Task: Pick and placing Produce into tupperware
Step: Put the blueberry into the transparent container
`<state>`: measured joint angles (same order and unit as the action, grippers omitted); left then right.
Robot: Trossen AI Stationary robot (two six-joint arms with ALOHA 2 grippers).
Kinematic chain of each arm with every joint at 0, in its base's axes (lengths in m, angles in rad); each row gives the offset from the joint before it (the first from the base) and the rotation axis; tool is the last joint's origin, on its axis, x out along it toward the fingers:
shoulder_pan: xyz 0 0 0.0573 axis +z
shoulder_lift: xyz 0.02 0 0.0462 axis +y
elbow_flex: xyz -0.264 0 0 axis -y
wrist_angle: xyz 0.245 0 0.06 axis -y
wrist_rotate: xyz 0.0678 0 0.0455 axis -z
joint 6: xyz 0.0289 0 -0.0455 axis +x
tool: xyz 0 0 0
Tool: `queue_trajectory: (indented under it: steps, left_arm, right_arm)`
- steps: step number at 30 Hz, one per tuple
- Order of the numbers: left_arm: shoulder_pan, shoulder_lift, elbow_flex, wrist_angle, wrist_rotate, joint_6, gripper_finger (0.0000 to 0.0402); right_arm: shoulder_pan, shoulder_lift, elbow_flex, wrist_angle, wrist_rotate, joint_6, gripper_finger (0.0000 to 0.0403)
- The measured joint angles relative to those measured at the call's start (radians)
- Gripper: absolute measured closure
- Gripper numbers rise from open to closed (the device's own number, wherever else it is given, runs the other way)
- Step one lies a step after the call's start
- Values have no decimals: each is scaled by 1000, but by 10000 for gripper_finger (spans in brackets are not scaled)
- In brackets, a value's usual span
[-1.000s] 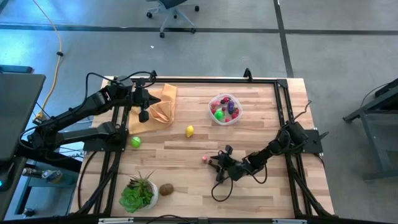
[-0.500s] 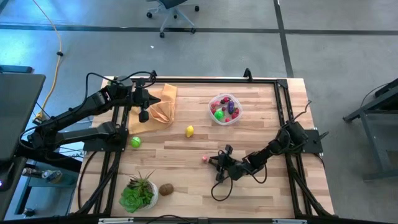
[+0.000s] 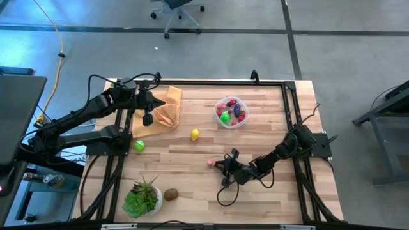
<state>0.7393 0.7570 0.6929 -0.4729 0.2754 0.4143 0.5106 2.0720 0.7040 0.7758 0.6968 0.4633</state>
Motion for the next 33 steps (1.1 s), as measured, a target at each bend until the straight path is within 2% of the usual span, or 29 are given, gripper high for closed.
queue_trajectory:
  steps: [5,12,19,24,28,33]
  left_arm:
    - [0,0,0,0,0,0,399]
    - [0,0,0,0,0,0,399]
    - [0,0,0,0,0,0,399]
    - [0,0,0,0,0,0,399]
    - [0,0,0,0,0,0,399]
    - [0,0,0,0,0,0,399]
  right_arm:
    - [-1,-19,-1,-9,-16,-5,343]
    - [-7,-130,-1,-9,7,-169,343]
    - [-54,-350,0,-96,143,-362,343]
    - [-142,-555,0,-249,211,-396,343]
    - [-268,-722,0,-418,143,-330,343]
    - [-490,-862,1,-642,-126,-198,343]
